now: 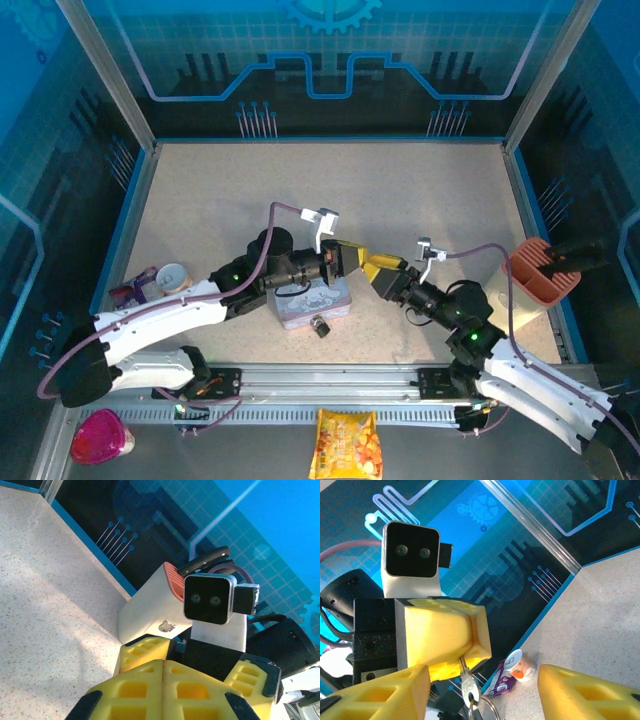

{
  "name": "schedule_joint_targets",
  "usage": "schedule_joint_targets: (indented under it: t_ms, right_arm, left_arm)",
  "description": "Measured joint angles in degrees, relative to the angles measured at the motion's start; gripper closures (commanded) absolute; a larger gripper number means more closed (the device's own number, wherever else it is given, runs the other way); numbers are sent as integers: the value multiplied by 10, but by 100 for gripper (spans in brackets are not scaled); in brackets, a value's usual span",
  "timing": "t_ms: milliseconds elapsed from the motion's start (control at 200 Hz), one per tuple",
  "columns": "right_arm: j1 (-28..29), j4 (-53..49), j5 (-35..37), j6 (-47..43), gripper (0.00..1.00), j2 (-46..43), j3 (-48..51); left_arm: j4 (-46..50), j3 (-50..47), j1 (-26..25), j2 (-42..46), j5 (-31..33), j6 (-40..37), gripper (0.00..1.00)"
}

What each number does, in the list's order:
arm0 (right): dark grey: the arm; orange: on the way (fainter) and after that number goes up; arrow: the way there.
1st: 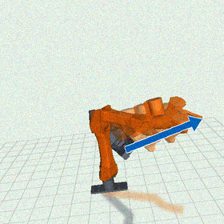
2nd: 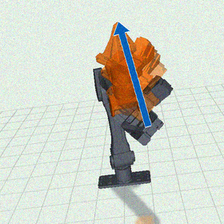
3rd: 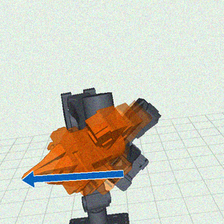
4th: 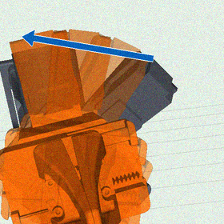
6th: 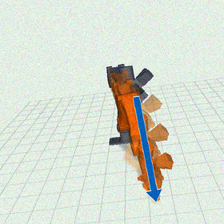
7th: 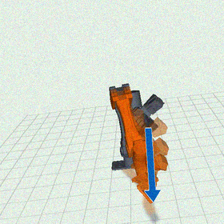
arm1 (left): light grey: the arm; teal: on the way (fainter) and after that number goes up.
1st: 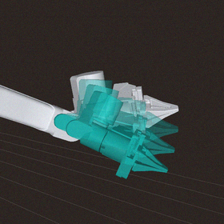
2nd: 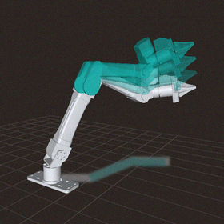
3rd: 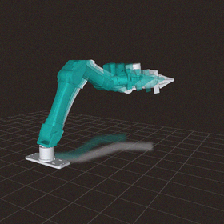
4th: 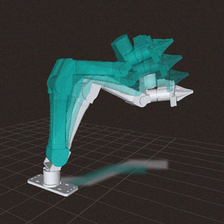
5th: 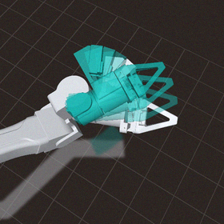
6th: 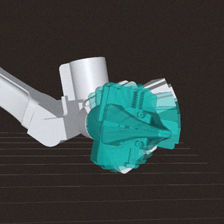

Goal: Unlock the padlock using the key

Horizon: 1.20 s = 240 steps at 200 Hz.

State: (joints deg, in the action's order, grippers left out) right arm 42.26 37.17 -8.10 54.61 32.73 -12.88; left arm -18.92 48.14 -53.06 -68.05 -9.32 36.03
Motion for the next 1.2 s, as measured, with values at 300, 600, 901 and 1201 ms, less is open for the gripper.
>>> schedule_joint_targets:
  t_ms: [300,600,901,1201]
  right_arm:
    - [0,21,-19,13,58,5,5]
    - [0,24,-31,11,69,-2,5]
    - [0,30,-43,10,78,-1,5]
    - [1,27,-44,8,90,0,5]
  left_arm:
    - [-25,-3,0,4,-7,0,100]
    - [-44,-7,0,4,-9,0,100]
    - [-60,-11,-1,-3,-9,0,100]
    - [-80,-22,-4,-10,-9,0,100]
